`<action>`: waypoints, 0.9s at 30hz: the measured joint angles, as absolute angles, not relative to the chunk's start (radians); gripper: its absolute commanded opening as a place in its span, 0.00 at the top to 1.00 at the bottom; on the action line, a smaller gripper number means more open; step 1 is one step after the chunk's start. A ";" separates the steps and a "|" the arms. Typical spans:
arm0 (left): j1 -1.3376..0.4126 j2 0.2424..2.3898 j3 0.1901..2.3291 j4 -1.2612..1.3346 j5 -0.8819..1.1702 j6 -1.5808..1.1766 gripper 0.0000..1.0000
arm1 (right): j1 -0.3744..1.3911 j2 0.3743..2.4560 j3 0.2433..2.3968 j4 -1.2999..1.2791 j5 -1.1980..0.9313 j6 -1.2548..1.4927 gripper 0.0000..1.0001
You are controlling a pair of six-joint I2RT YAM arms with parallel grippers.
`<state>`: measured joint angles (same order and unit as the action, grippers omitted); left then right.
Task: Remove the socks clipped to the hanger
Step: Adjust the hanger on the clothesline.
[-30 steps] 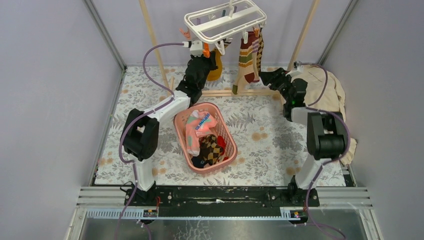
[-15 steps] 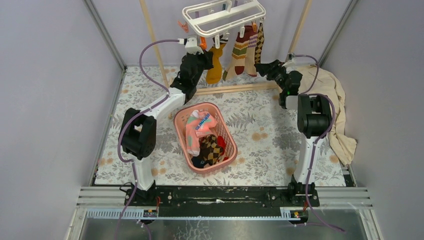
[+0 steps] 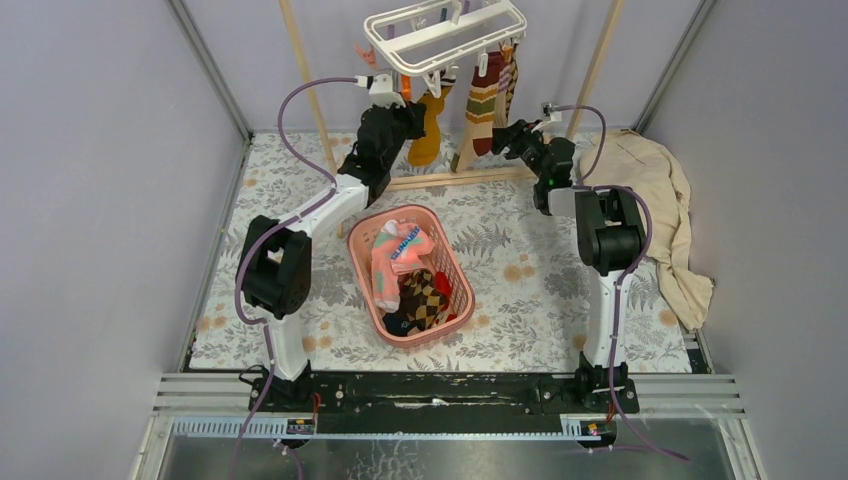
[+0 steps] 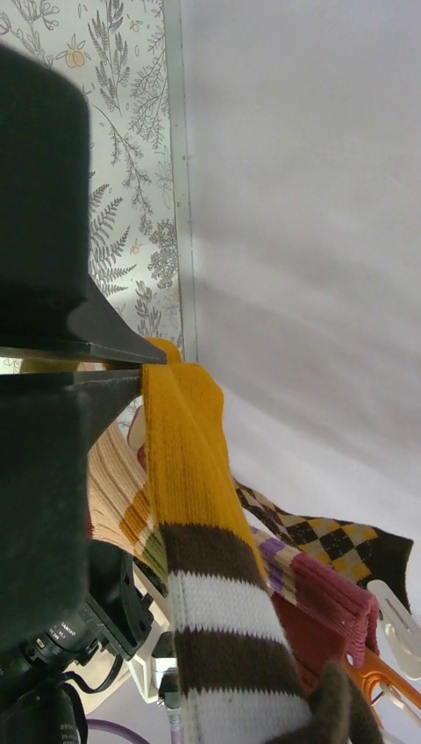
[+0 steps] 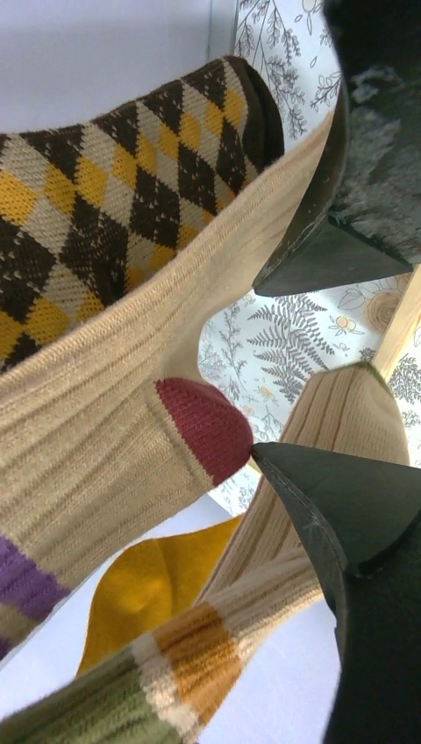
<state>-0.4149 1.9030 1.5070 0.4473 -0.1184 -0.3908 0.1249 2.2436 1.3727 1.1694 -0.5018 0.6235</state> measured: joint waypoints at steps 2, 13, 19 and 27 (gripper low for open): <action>-0.411 1.903 1.507 0.447 -0.114 -0.391 0.98 | 0.127 2.244 1.369 1.174 -0.490 0.613 0.32; -0.401 1.903 1.510 0.430 -0.103 -0.390 0.99 | 0.121 2.243 1.340 1.302 -0.440 0.629 0.33; -0.391 1.912 1.527 0.418 -0.094 -0.390 0.99 | 0.121 2.217 1.193 1.339 -0.343 0.585 0.30; -0.379 1.912 1.527 0.410 -0.083 -0.390 0.99 | 0.120 2.214 1.214 1.364 -0.278 0.573 0.27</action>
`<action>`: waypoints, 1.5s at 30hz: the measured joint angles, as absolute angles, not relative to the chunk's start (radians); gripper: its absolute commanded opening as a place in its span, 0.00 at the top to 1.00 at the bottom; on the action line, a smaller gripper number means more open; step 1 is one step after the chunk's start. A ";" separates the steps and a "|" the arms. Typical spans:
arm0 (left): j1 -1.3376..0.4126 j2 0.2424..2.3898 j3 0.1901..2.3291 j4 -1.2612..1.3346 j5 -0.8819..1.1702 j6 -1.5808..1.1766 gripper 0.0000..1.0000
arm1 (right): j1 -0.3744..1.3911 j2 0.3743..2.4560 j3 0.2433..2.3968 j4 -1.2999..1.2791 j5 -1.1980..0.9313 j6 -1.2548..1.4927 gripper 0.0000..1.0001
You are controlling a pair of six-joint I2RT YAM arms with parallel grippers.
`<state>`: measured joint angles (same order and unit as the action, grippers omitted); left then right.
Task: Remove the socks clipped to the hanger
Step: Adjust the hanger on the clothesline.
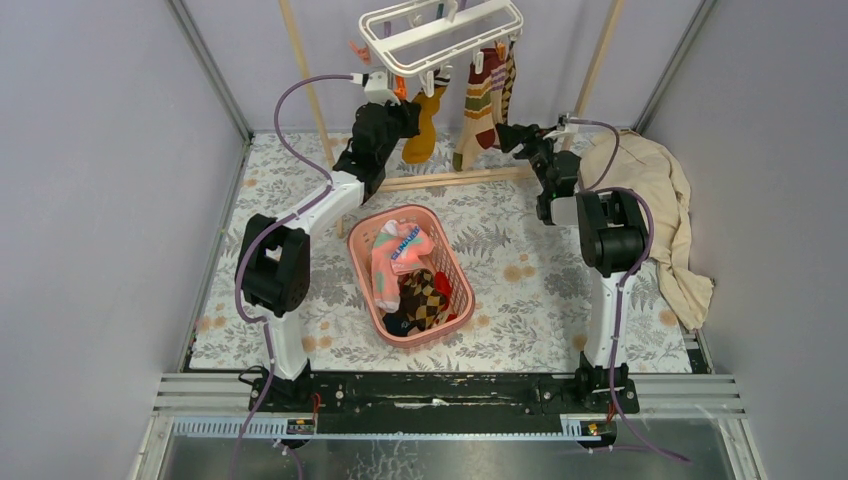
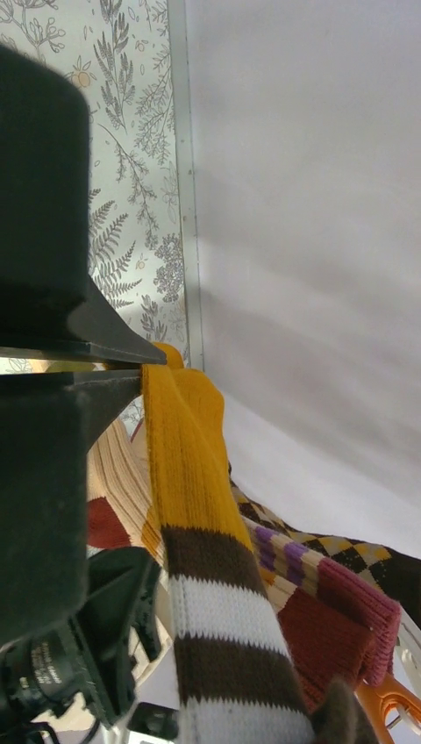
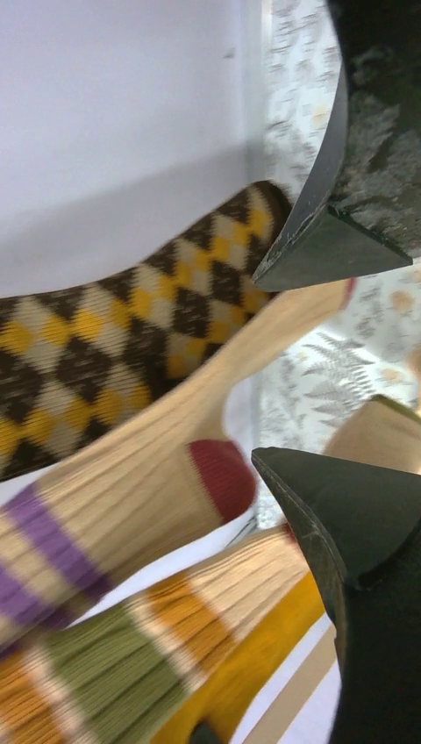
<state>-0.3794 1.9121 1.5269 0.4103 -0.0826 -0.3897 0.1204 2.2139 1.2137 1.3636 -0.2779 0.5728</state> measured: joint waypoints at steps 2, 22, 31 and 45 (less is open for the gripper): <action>-0.379 1.912 1.527 0.410 -0.076 -0.389 0.99 | 0.120 2.227 1.268 1.369 -0.279 0.575 0.26; -0.376 1.914 1.543 0.388 -0.022 -0.369 0.99 | 0.119 2.466 1.684 1.382 -0.596 0.708 0.67; -0.368 1.914 1.543 0.380 -0.022 -0.366 0.99 | 0.128 2.400 1.508 1.423 -0.593 0.729 0.95; -0.339 1.864 1.483 0.344 0.002 -0.376 0.99 | 0.174 2.026 0.986 1.561 -0.490 0.657 0.98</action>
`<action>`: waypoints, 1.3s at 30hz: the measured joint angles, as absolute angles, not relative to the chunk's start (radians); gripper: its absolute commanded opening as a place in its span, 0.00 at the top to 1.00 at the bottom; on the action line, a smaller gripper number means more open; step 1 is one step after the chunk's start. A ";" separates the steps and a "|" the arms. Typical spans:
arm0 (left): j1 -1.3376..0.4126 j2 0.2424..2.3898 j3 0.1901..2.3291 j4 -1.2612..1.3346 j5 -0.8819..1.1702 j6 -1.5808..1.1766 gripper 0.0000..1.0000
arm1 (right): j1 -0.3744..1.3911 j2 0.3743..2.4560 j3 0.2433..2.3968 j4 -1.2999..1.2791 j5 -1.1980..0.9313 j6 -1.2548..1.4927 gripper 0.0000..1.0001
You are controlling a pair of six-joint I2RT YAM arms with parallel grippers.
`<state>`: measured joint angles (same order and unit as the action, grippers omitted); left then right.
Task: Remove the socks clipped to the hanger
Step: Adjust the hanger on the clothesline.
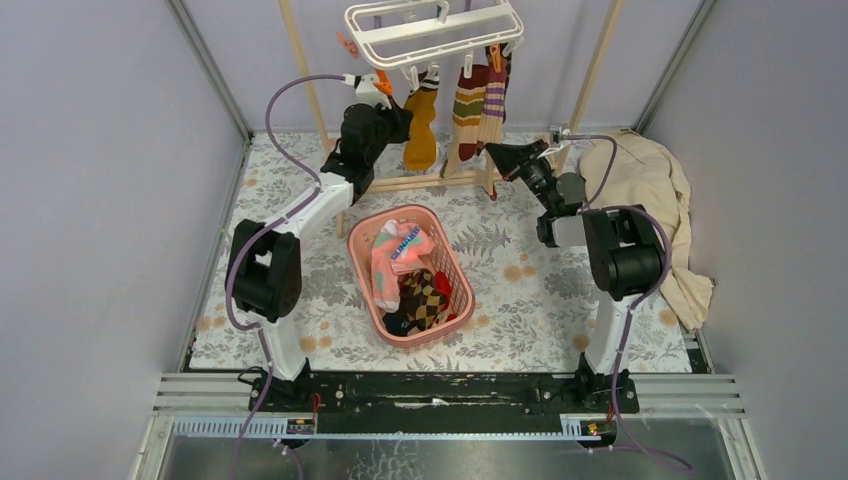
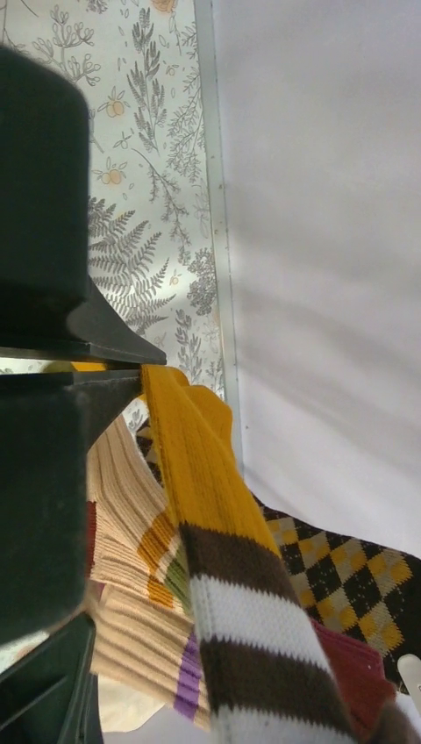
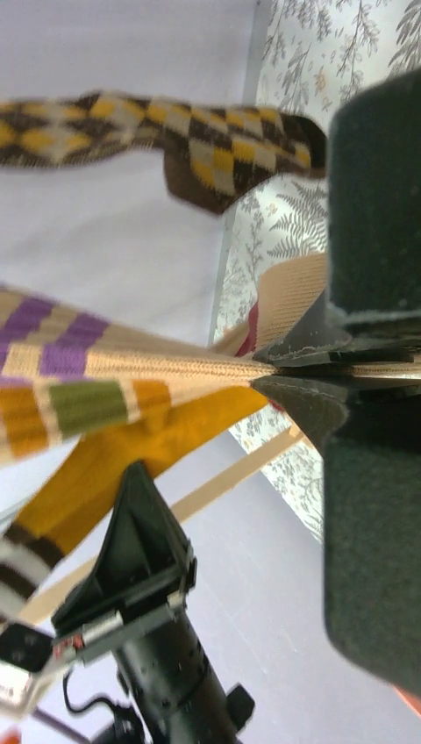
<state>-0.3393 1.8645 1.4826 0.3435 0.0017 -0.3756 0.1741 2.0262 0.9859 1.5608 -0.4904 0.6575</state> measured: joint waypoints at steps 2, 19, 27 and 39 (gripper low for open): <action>-0.339 1.845 1.468 0.334 0.011 -0.377 0.98 | 0.190 1.959 0.937 1.555 -0.486 0.632 0.98; -0.331 1.741 1.399 0.238 0.064 -0.397 0.48 | 0.356 1.581 0.787 1.333 -0.408 0.381 0.99; -0.312 1.624 1.238 0.232 0.068 -0.419 0.40 | 0.399 1.545 0.787 1.202 -0.362 0.316 0.99; -0.383 1.422 1.061 0.288 0.189 -0.433 0.38 | 0.438 1.502 0.827 1.073 -0.304 0.288 1.00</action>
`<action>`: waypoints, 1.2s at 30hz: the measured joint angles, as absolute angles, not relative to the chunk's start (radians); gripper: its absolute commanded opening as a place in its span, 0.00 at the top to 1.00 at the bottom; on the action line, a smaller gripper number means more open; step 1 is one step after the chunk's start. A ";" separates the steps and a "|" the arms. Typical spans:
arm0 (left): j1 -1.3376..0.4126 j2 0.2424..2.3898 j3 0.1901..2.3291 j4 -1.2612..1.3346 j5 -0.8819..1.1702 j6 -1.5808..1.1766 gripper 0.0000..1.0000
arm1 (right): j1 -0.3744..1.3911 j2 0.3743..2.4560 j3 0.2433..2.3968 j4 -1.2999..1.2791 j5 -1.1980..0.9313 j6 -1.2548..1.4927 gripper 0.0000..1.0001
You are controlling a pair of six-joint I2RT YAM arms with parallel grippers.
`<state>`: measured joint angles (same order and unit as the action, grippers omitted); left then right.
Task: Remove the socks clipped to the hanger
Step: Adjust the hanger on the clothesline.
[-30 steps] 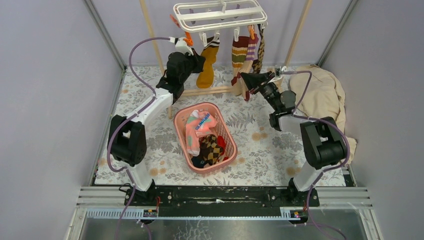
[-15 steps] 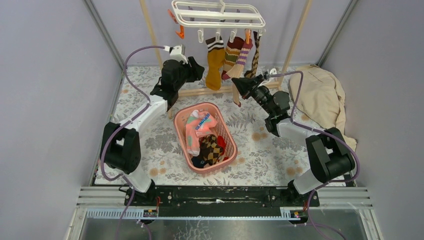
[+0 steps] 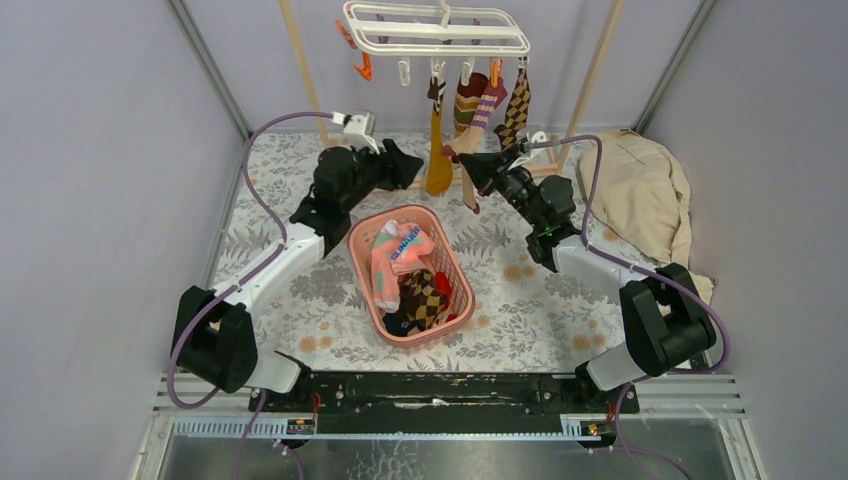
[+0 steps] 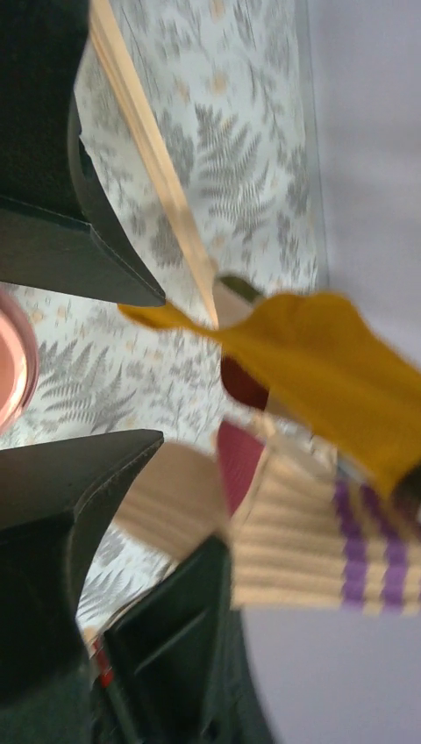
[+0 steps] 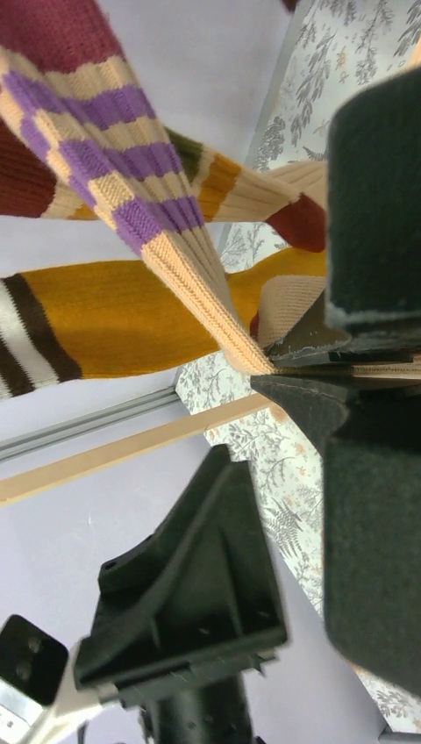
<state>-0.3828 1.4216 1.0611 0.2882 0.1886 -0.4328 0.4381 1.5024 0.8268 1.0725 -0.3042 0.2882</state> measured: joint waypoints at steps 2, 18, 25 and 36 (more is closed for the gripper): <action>-0.429 1.412 1.058 0.293 0.206 -0.419 0.38 | 0.445 1.502 0.844 1.061 -0.303 0.290 1.00; -0.550 1.467 1.007 0.446 0.339 -0.377 0.01 | 0.463 1.507 0.998 0.894 -0.298 0.330 1.00; -0.592 1.529 1.007 0.519 0.305 -0.374 0.01 | 0.464 1.508 1.017 0.852 -0.304 0.364 1.00; -0.624 1.588 1.007 0.641 0.176 -0.384 0.46 | 0.464 1.508 1.017 0.827 -0.308 0.395 1.00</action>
